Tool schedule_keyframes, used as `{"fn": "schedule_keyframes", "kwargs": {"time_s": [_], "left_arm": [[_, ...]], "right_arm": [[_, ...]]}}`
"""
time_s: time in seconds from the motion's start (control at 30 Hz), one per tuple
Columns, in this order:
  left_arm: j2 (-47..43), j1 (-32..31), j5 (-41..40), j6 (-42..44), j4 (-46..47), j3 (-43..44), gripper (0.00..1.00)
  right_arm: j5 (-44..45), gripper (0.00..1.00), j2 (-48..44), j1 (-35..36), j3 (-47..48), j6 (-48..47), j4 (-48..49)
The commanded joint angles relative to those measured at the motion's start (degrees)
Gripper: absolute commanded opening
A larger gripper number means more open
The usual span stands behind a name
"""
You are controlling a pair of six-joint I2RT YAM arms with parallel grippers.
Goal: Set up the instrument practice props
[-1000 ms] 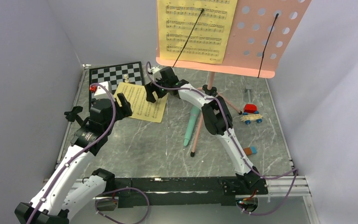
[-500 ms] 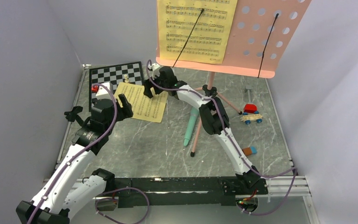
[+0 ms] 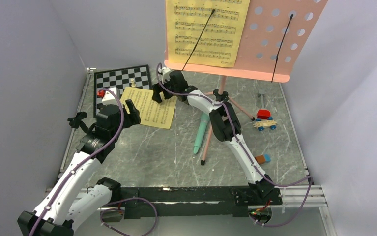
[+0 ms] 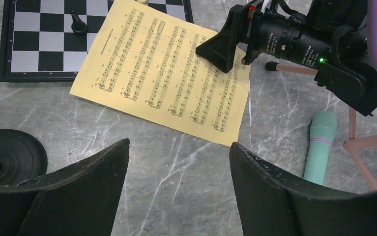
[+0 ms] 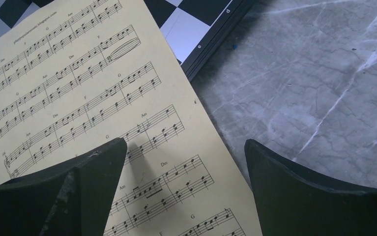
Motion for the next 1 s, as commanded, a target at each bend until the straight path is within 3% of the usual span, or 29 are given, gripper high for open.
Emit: {"fn": "schedule_keyframes", "kwargs": {"time_s": [0.0, 0.23, 0.47, 0.7, 0.97], "left_arm": [[0.02, 0.29, 0.88, -0.71, 2.02, 0.19, 0.79], [-0.18, 0.3, 2.08, -1.65, 2.42, -0.45, 0.79], [-0.53, 0.29, 2.72, -2.12, 2.31, -0.62, 0.79], [-0.88, 0.32, 2.9, -2.12, 2.32, -0.91, 0.79], [-0.42, 0.34, 3.39, -2.12, 2.34, -0.47, 0.79]], "right_arm": [[-4.65, 0.95, -2.16, -0.31, -0.73, 0.02, 2.9], [-11.71, 0.92, -7.3, -0.09, -8.57, -1.04, 1.1], [-8.67, 0.89, -15.9, 1.95, -21.13, -3.12, 1.56], [-10.04, 0.88, -24.19, 2.26, -36.69, 2.0, 8.52], [-16.08, 0.79, -21.64, 2.26, -37.23, 8.07, 11.62]]}}
